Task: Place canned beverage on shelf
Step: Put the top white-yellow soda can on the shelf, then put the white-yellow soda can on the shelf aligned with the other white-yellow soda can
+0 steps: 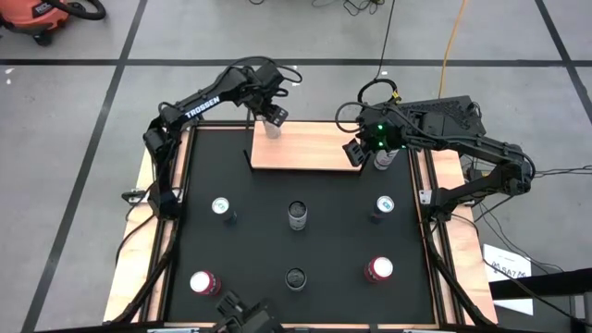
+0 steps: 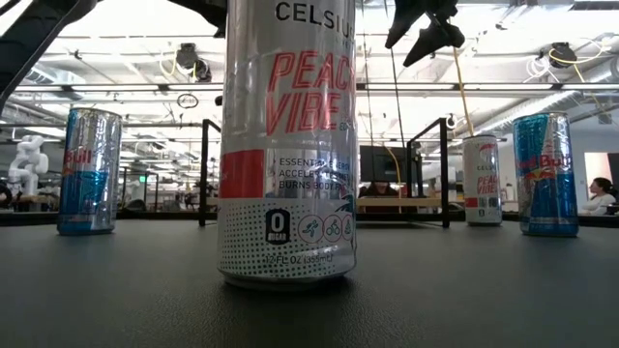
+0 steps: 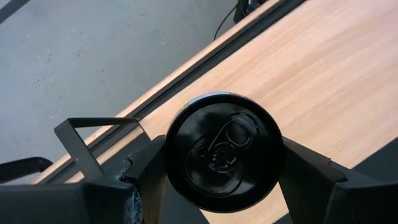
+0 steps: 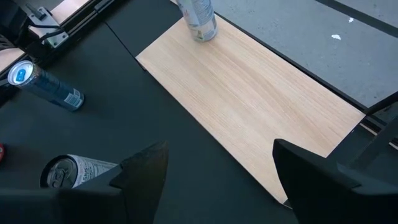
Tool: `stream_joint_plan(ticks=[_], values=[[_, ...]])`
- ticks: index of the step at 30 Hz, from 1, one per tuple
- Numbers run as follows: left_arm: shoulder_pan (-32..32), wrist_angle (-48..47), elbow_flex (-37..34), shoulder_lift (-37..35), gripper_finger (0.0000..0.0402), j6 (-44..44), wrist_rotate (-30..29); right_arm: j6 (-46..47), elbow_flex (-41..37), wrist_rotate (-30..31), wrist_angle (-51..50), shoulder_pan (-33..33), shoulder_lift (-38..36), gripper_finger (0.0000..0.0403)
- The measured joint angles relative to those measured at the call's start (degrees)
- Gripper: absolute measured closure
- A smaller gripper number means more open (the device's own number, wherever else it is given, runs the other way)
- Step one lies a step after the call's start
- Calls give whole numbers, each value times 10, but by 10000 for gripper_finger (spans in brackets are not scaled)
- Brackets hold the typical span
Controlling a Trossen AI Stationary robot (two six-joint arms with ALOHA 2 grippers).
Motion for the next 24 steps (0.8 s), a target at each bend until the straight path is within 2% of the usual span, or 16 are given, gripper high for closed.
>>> stream_joint_plan(ticks=[4,14,24], values=[[9,-7,12,2,146,-7,11,1,0,0,0,0,0,122],[25,-7,50,3,55,-6,10,2,0,0,0,0,0,122],[17,-37,118,-11,40,18,13,6,0,0,0,0,0,122]])
